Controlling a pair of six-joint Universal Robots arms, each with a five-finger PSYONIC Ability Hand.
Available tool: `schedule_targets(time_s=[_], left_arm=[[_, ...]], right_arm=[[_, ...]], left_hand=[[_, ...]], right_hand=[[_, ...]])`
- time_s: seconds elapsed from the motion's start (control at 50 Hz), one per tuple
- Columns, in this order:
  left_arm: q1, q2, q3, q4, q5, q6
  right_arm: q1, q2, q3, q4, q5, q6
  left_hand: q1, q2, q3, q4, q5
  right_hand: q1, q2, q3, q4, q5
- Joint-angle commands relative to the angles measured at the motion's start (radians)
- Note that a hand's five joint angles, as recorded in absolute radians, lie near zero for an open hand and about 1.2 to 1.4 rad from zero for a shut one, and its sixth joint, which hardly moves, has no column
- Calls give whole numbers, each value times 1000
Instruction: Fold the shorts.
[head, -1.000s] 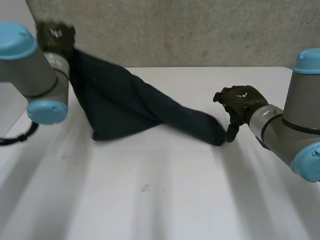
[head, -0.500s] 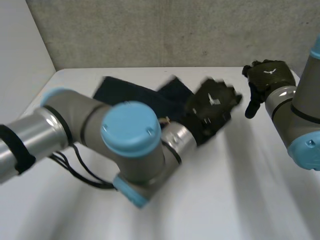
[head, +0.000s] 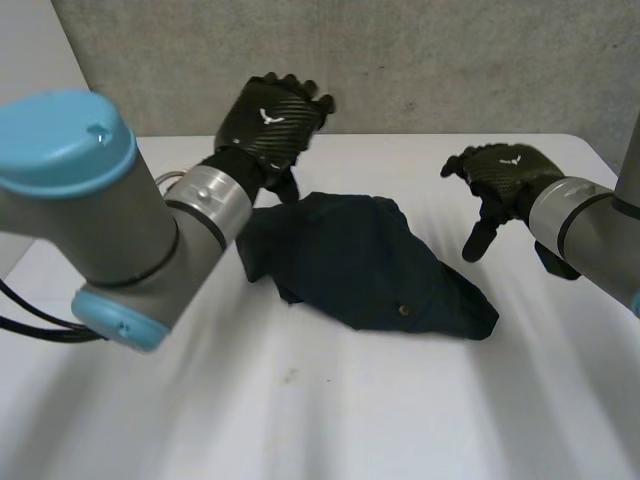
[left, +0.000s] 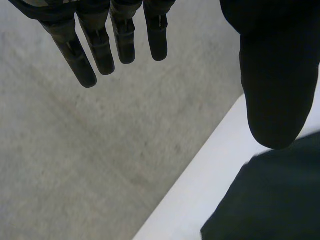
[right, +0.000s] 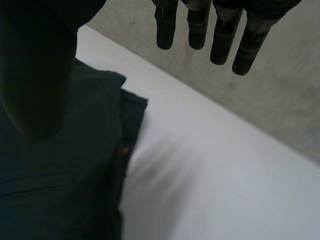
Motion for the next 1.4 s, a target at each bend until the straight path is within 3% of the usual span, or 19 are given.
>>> schedule_targets(time_s=[0.02,0.12,0.2,0.32,0.38,0.46,0.48,0.5,0.54,0.62,0.74,0.84,0.92,1.08,1.22,1.4], left_arm=[[61,-198,216,-165,64,0],[67,-367,426,-289,143,0],[67,-461,538,-311,189,5],[64,-580,657,-334,206,9],[64,-622,697,-371,206,11],[64,-639,709,-418,204,11],[66,-639,707,-430,198,11],[66,-637,706,-433,196,11],[66,-634,700,-440,193,11],[67,-628,701,-438,158,28],[80,-610,756,-411,2,143],[54,-510,758,-363,-121,128],[37,-349,622,-363,-133,23],[18,63,116,-352,-133,-153],[-34,251,-306,-245,-136,-302],[-84,350,-507,-160,-135,-359]], right_arm=[[-22,89,-28,36,-19,194],[-23,159,-29,24,-13,294],[-20,199,-28,4,-14,366],[-12,264,-29,-8,-16,441],[-11,285,-31,-20,-11,443],[-11,314,-32,-63,-3,438],[-11,320,-32,-88,0,432],[-11,322,-32,-102,0,429],[-11,322,-35,-129,7,426],[-9,311,-61,-186,20,363],[55,278,-172,-249,32,141],[104,195,-200,-358,69,69],[115,100,-180,-430,69,69],[138,-41,-111,-548,11,64],[156,-46,15,-473,-55,52],[137,-37,107,-386,4,7]], left_hand=[[7,23,16,22,35],[4,20,13,19,32],[1,17,10,16,29],[16,31,25,31,44],[168,184,177,183,196],[687,703,696,702,715],[834,849,842,848,861],[911,926,919,925,939],[1054,1070,1063,1069,1082],[1073,1088,1081,1087,1100],[1073,1088,1081,1087,1100],[1073,1088,1081,1087,1100],[1073,1088,1081,1087,1100],[1073,1088,1081,1087,1100],[1073,1088,1081,1087,1100],[1073,1088,1081,1087,1100]], right_hand=[[-27,-39,-34,-60,-64],[-27,-39,-34,-60,-64],[-27,-39,-34,-60,-64],[-27,-39,-34,-60,-64],[-6,-17,-13,-39,-43],[598,586,591,565,561],[922,911,915,889,885],[1079,1068,1073,1046,1042],[1194,1183,1188,1162,1157],[1194,1183,1188,1162,1157],[1194,1183,1188,1162,1157],[1194,1183,1188,1162,1157],[1194,1183,1188,1162,1157],[1194,1183,1188,1162,1157],[1194,1183,1188,1162,1157],[1194,1183,1188,1162,1157]])
